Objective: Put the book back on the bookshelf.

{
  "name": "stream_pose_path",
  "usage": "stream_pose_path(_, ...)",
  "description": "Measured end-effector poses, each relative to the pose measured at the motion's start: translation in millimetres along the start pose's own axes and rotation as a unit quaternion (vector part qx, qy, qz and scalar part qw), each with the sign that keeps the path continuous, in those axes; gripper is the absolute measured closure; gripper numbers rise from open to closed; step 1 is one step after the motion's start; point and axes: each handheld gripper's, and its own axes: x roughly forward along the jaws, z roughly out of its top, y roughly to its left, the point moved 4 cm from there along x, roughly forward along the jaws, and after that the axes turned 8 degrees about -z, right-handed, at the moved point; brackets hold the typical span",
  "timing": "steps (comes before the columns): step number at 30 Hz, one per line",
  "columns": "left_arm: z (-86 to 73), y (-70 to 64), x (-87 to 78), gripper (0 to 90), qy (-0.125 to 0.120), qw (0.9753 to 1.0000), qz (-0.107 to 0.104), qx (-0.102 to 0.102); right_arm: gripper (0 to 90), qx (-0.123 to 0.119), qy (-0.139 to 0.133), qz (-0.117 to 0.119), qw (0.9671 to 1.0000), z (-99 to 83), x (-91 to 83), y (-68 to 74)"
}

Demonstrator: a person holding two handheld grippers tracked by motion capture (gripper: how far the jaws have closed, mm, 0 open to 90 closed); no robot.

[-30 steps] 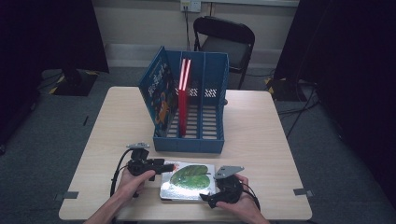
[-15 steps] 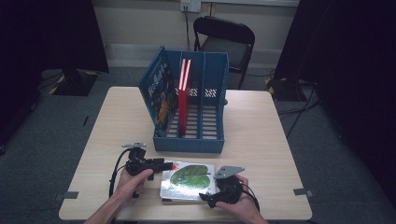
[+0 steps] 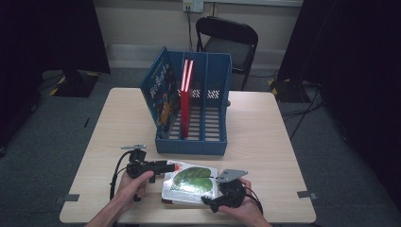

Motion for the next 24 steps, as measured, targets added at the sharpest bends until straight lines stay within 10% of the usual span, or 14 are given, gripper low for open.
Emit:
stream_pose_path(2,-4.7,-4.5,5.5,42.0,0.016,0.9995,-0.027,-0.005,8.1,0.005,-0.004,0.005,1.0,0.2,-0.2,-0.9)
stream_pose_path(5,-5.2,-8.2,11.2,45.1,0.02,0.9995,0.02,0.012,8.3,0.002,-0.004,0.003,1.0,1.1,-0.3,-0.4)
stream_pose_path(13,-6.7,0.6,17.7,57.1,0.048,0.9986,-0.019,-0.014,10.5,-0.013,-0.018,0.011,0.9997,6.3,2.8,6.0)
stream_pose_path(24,-17.7,-6.7,34.6,62.8,0.098,0.9936,-0.055,0.008,11.9,-0.011,-0.02,0.018,0.9996,7.5,2.6,4.3)
